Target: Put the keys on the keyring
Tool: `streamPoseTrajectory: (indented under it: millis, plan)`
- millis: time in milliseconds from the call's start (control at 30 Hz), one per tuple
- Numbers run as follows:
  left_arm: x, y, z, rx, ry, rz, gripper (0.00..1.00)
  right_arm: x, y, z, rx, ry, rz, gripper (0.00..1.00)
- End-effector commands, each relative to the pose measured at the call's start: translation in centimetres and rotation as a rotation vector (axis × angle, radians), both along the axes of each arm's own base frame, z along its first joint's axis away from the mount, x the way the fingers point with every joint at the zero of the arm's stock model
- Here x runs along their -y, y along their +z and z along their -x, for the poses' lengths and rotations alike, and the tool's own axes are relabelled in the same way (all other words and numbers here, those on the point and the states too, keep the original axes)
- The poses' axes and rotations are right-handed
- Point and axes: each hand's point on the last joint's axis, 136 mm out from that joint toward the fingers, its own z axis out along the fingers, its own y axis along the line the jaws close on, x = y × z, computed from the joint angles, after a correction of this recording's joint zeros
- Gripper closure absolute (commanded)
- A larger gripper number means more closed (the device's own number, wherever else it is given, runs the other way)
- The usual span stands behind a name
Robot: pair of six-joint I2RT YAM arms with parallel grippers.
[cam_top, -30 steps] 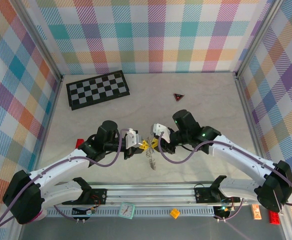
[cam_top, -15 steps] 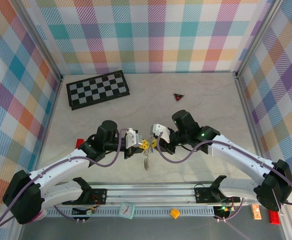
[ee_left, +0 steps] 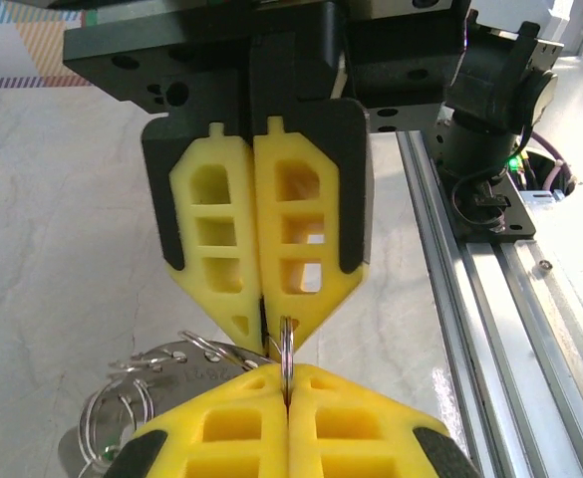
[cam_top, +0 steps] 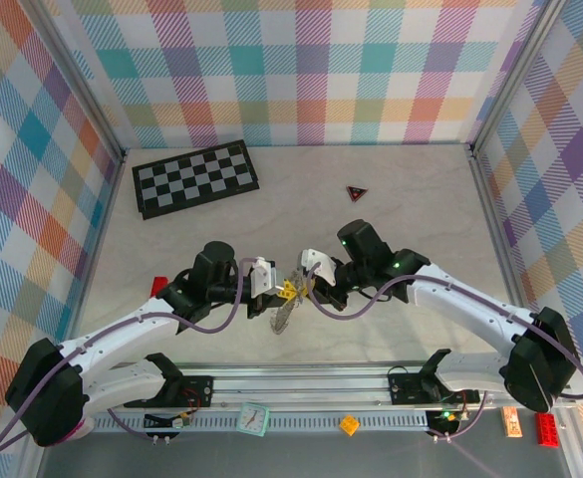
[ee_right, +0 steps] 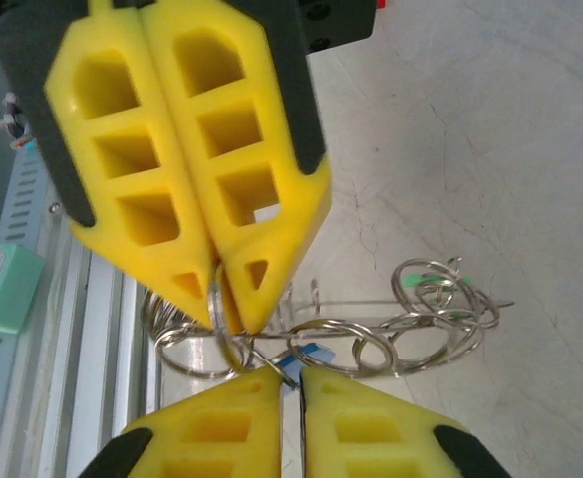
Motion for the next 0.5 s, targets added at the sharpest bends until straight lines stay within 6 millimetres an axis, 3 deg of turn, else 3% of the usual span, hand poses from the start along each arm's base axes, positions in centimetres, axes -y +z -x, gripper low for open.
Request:
streamPoseTrajectory:
  millis: [0, 133, 467]
  plan:
    - [0.5, 2.4, 0.8, 0.064, -0.058, 0.083, 1.0, -0.1, 1.1, -0.1, 0.027, -0.005, -0.038, 0.8]
    - [0.5, 2.1, 0.5, 0.062, -0.036, 0.076, 1.0, 0.9, 0.9, -0.3, 0.051, -0.05, -0.041, 0.72]
    - [0.7, 2.6, -0.4, 0.016, 0.026, 0.143, 1.0, 1.7, -0.7, 1.0, 0.043, -0.037, -0.069, 0.68]
